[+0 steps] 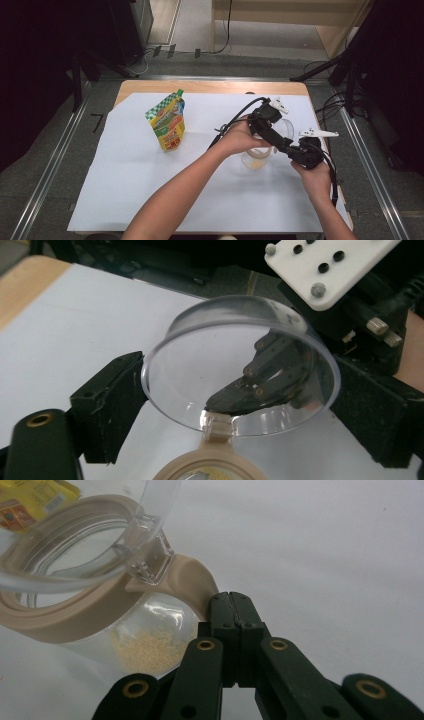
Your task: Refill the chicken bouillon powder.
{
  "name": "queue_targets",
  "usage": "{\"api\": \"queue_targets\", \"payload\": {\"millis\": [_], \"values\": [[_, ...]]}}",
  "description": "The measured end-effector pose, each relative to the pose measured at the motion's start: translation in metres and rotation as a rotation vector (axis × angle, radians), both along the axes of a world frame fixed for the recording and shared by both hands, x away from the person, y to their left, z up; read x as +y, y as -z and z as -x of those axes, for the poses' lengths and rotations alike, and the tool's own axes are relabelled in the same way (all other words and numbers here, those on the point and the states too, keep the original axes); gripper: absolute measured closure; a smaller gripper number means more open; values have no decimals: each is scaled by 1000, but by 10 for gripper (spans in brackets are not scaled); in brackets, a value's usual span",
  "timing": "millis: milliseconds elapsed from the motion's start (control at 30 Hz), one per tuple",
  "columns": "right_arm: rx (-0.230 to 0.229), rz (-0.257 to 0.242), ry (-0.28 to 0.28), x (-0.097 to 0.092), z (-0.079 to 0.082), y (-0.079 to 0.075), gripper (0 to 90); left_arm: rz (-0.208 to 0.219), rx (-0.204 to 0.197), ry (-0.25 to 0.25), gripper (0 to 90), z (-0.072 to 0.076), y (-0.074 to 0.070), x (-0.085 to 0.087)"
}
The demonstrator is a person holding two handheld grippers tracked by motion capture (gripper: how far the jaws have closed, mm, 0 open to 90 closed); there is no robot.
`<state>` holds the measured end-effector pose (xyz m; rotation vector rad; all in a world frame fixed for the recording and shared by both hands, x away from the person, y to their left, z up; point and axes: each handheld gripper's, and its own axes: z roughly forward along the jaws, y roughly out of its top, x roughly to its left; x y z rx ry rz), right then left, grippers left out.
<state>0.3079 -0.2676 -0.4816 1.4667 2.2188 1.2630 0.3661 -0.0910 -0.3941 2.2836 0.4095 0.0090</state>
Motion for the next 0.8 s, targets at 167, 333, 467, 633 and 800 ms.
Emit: {"api": "queue_targets", "payload": {"millis": [167, 333, 467, 633, 800], "values": [[-1, -9, 1, -2, 1, 1, 885, -35, 21, 28, 32, 1, 6, -4], [-11, -13, 7, -5, 4, -2, 883, -12, 30, 20, 31, 1, -2, 5], [-16, -16, 20, -12, 9, -3, 866, -11, 38, 16, 35, 3, -9, 18], [-15, -16, 29, -19, 16, -5, 843, 2, 59, 18, 56, 6, -13, 34], [-5, -7, -6, -16, 39, -12, 804, 21, 108, -7, 176, 11, -17, 60]]}}
